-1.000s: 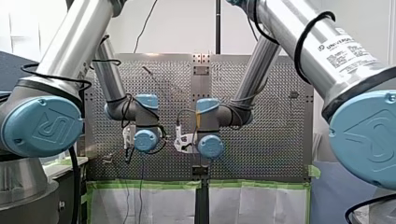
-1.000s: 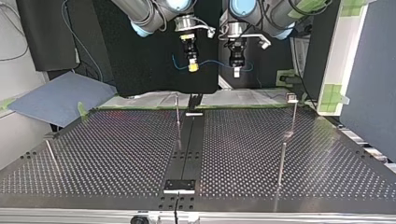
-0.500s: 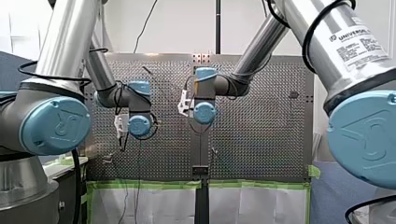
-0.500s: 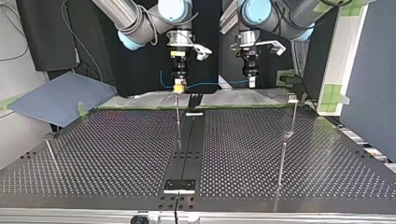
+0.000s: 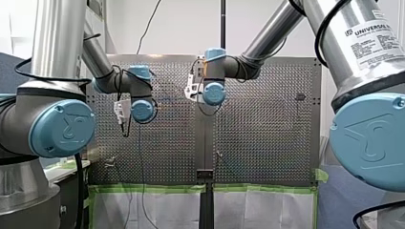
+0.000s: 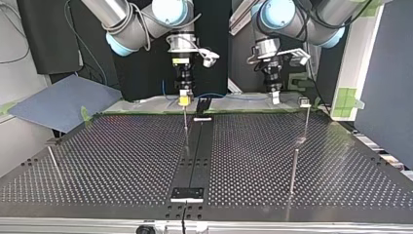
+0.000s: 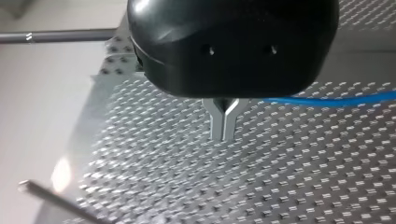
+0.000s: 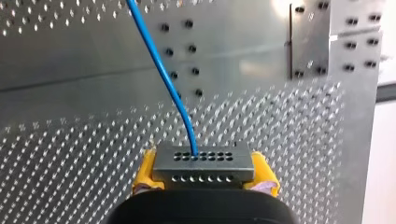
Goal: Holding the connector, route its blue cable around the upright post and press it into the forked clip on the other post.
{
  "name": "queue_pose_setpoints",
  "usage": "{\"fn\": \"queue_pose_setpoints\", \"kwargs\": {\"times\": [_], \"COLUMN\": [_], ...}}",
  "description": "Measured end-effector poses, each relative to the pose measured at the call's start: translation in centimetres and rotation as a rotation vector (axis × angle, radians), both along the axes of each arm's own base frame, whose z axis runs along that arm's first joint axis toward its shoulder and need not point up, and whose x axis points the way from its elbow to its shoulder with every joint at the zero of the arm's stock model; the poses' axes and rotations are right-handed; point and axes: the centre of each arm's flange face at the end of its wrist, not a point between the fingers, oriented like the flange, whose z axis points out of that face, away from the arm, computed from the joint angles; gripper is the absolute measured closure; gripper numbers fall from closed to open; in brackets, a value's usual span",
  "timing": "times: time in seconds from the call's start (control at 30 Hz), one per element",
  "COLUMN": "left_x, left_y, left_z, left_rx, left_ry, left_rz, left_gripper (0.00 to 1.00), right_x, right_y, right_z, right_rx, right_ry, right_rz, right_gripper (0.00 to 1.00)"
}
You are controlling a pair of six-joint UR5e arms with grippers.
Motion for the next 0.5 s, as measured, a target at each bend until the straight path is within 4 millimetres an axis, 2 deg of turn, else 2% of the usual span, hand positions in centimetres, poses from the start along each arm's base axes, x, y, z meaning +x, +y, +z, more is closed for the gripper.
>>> {"fn": "queue_pose_setpoints", "kwargs": {"times": [0.13,0.3,0.5], "left_x": [0.7,0.6,1.4], "left_y": [0.3,0.6,2.3], "left_z": [2.8,4.9,8.8], "left_rx": [-0.042,-0.057,-0.096], "left_ry": [-0.041,-0.055,-0.103], "left_rz": [0.019,0.028,0.088], "left_gripper": [0.98,0.98,0.98], "right_x": [0.9,2.0,3.1], "right_y": [-0.2,-0.5,-1.0], "right_z": [1.3,3.3,5.6], "right_rx": [-0.004,-0.008,-0.010], "right_ry": [0.008,0.010,0.011], "right_rz": [0.038,0.092,0.148], "right_gripper": [1.00,1.00,1.00]}}
